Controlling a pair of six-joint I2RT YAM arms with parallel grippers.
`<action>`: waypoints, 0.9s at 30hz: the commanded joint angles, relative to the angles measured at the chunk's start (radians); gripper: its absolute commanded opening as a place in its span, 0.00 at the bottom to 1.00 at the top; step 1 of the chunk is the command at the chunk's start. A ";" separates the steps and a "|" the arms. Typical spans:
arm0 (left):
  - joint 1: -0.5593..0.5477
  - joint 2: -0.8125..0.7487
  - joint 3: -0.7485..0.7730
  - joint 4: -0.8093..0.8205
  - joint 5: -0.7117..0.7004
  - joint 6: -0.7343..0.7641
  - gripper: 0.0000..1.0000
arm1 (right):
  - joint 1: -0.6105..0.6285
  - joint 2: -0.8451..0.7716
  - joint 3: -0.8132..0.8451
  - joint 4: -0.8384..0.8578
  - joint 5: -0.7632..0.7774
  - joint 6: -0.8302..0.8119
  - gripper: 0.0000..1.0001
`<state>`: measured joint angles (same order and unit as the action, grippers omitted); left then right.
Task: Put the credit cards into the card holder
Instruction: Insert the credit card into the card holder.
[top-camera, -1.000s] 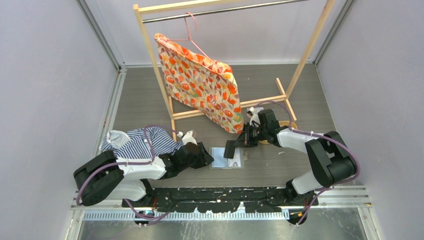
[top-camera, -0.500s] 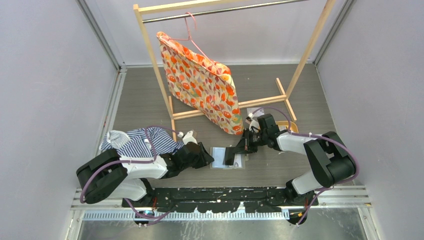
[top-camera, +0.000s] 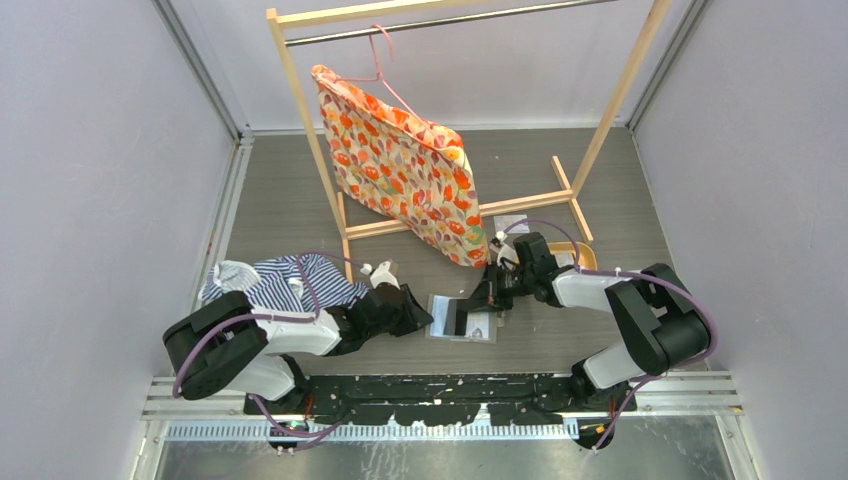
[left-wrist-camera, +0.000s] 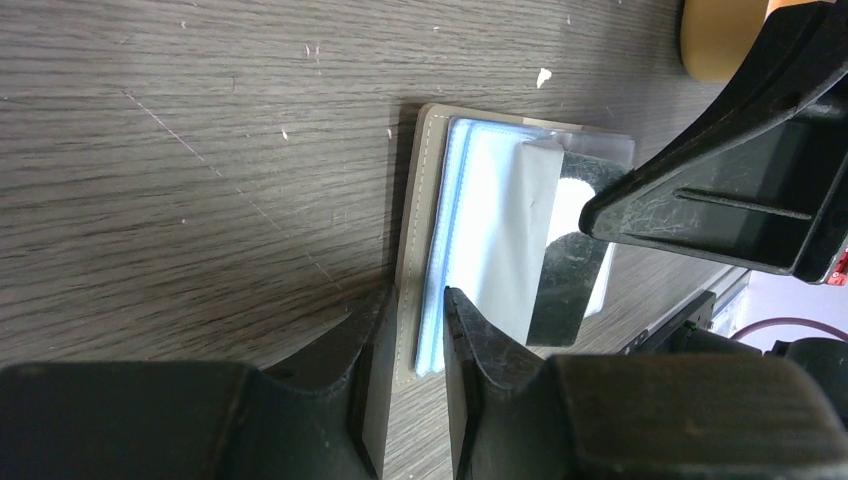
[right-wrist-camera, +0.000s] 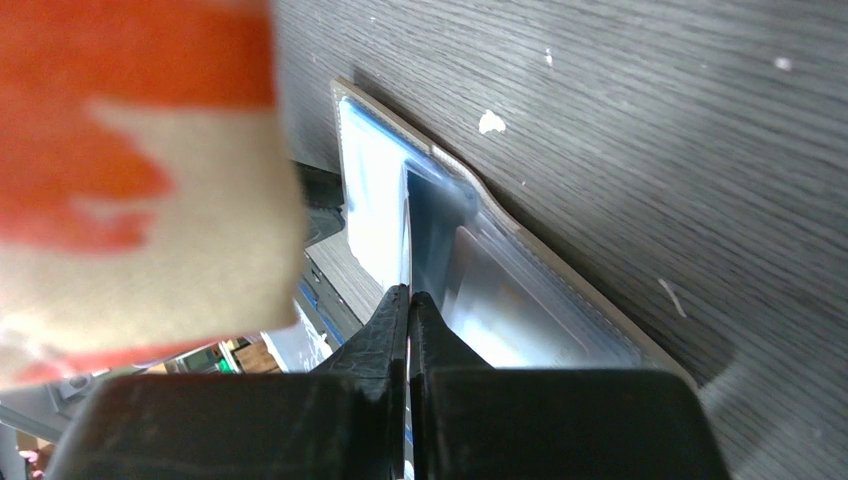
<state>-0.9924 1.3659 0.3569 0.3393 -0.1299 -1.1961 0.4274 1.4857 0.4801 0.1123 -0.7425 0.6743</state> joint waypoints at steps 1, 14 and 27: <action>0.000 0.033 0.000 0.001 0.041 0.010 0.26 | 0.045 0.018 -0.001 0.125 0.039 0.028 0.03; 0.002 -0.051 -0.038 -0.041 -0.003 0.003 0.29 | 0.080 -0.068 0.180 -0.236 0.084 -0.294 0.49; 0.000 -0.113 -0.053 -0.045 0.000 0.030 0.29 | 0.081 -0.086 0.277 -0.410 0.091 -0.459 0.02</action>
<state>-0.9901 1.2995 0.3183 0.3164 -0.1204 -1.1954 0.5076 1.4250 0.7097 -0.2520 -0.6506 0.2672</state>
